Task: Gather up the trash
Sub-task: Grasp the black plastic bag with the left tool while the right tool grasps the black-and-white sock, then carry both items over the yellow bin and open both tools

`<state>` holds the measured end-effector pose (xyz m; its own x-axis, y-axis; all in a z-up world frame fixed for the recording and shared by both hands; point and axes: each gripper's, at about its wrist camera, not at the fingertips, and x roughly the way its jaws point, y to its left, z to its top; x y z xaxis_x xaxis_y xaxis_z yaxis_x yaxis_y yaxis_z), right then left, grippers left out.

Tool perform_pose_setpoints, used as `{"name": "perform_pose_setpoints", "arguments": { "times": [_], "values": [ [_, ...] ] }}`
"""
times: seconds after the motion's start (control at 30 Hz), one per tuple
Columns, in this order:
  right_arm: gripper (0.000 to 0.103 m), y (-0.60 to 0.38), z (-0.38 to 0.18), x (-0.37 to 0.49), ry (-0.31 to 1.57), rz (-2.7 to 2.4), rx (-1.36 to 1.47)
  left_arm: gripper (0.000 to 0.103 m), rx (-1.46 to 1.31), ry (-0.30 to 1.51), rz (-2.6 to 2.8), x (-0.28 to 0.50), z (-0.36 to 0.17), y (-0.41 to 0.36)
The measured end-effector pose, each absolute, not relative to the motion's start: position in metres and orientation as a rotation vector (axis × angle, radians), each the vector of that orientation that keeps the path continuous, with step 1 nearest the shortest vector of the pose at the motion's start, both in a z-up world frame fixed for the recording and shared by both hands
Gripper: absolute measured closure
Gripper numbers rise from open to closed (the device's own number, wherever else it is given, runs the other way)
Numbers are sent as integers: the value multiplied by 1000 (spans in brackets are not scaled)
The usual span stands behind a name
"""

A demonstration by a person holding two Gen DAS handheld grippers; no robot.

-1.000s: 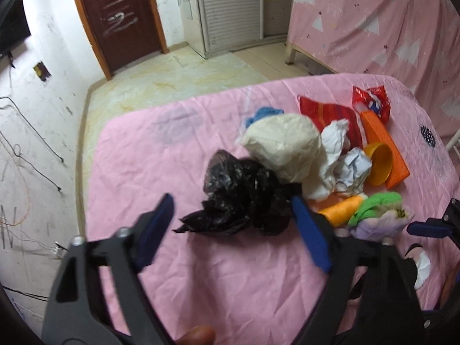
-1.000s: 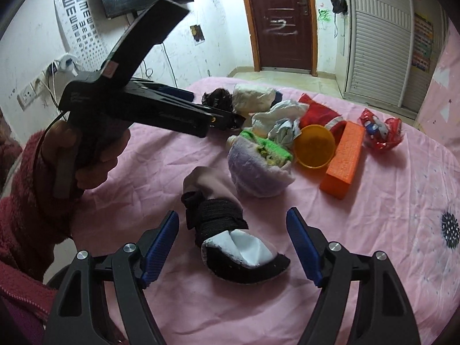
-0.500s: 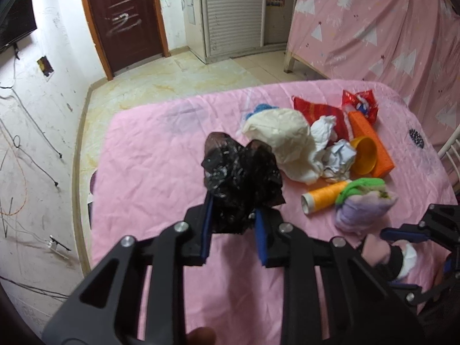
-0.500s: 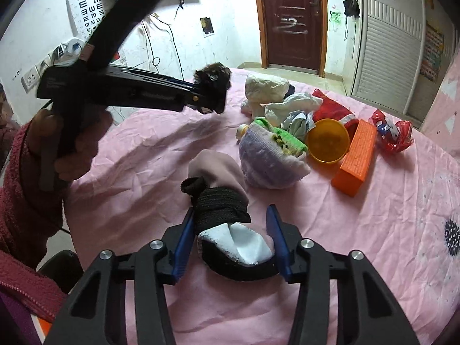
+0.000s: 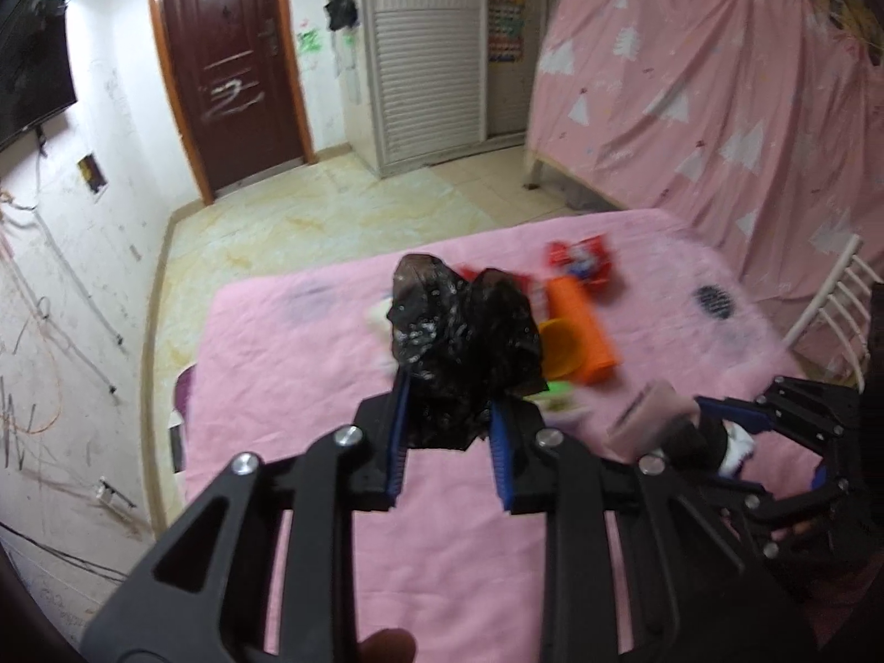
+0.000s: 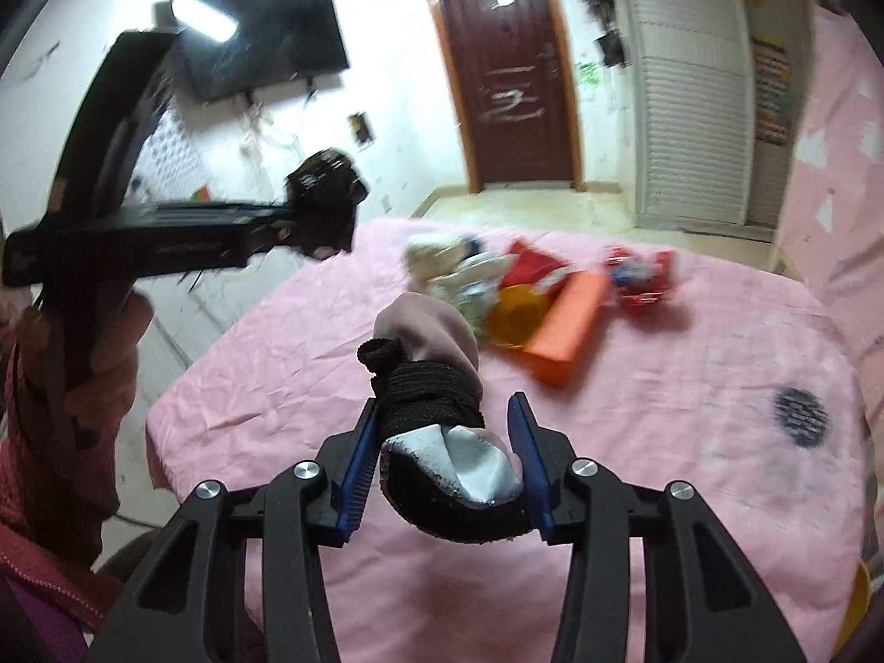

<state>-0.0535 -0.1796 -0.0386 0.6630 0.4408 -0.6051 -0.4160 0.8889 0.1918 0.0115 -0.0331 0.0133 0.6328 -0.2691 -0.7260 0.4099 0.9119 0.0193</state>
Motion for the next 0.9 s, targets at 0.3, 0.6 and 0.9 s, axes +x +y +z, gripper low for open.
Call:
{"name": "perform_pose_setpoints", "arguments": {
  "times": [0.3, 0.6, 0.9],
  "values": [
    [63, -313, -31, -94, 595, 264, 199, 80, 249, 834, -569, -19, 7, -159],
    [63, -450, -49, -145, 555, -21, 318, 79, 370, 878, -741, -52, -7, -293],
    [59, -515, -88, -170, 601, -160, 380, 52, 478, 938, -843, -78, -32, -385]
  ]
}}
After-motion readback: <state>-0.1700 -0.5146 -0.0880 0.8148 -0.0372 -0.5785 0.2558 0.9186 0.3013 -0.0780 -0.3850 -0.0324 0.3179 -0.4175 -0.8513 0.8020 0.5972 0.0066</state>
